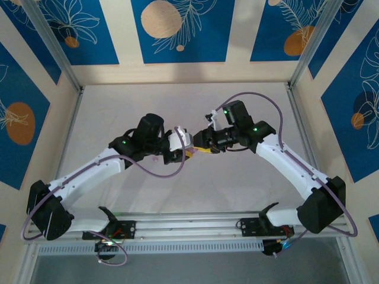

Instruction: Insert the wireless bluetooth earbuds into the charging case

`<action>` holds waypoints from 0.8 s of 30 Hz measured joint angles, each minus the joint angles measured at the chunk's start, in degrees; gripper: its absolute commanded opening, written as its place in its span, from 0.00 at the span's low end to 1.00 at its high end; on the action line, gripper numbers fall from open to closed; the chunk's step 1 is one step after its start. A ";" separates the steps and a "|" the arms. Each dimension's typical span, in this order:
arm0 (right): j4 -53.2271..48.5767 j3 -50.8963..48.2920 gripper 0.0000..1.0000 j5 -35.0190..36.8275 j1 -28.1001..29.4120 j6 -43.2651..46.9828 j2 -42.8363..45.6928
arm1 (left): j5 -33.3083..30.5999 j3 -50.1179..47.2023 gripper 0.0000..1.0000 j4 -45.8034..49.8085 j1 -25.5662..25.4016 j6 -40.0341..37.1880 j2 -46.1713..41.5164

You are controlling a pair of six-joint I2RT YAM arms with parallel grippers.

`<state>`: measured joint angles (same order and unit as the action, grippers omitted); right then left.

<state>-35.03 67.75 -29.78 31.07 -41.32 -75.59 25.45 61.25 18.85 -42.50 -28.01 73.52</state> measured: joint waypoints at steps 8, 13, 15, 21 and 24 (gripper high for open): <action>-1.77 1.38 0.25 0.76 0.85 1.25 -1.25 | -0.83 -0.15 0.28 0.66 -0.15 0.00 0.00; -1.84 1.60 0.19 1.03 0.76 1.90 -1.25 | -1.31 -0.92 0.49 -0.33 -0.22 0.11 -0.52; -1.22 1.25 0.19 0.24 0.31 1.18 -1.11 | -1.66 -2.64 0.55 -2.49 -0.28 0.83 -1.70; 10.54 -6.47 0.19 -9.22 -5.14 -5.60 2.51 | -1.92 -13.68 0.64 -18.16 0.15 5.88 -7.91; 18.14 -9.09 0.19 -14.47 -7.04 -10.43 3.17 | -1.16 -18.14 0.65 -27.34 1.01 10.78 -8.96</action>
<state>-16.88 58.65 -44.25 24.03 -51.75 -72.42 24.29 43.11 -8.49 -41.50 -17.23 64.55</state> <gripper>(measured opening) 0.261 0.647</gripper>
